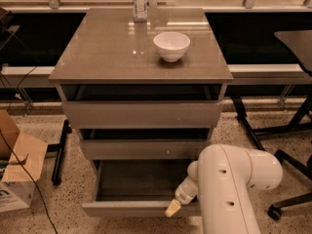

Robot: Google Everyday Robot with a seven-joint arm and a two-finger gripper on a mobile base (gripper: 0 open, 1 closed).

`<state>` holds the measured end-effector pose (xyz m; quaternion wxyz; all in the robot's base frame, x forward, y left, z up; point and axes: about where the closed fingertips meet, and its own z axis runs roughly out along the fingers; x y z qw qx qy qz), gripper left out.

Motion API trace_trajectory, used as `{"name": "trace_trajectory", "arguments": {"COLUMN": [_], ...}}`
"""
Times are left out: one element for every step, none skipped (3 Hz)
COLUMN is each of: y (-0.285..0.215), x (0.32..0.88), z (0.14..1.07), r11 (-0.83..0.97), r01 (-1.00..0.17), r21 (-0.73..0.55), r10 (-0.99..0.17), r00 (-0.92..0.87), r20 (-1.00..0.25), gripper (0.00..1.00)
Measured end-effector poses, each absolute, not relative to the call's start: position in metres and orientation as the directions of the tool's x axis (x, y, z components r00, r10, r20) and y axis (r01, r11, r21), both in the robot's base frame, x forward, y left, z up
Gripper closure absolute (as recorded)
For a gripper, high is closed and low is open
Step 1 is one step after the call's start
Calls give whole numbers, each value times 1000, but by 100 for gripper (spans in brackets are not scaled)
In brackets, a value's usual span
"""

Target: Open bottom drawer

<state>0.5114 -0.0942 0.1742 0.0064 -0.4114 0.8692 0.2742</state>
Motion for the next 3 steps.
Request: {"name": "trace_trajectory", "arguments": {"y": [-87, -87, -86], "x": [474, 442, 431], "z": [180, 186, 189], "r11": [492, 511, 521], "r01": [-698, -650, -627], "r21": [520, 562, 578], "r10": [-729, -695, -678], "r00": [-657, -698, -716], "r20": [-193, -176, -166], "gripper": [15, 0, 0]}}
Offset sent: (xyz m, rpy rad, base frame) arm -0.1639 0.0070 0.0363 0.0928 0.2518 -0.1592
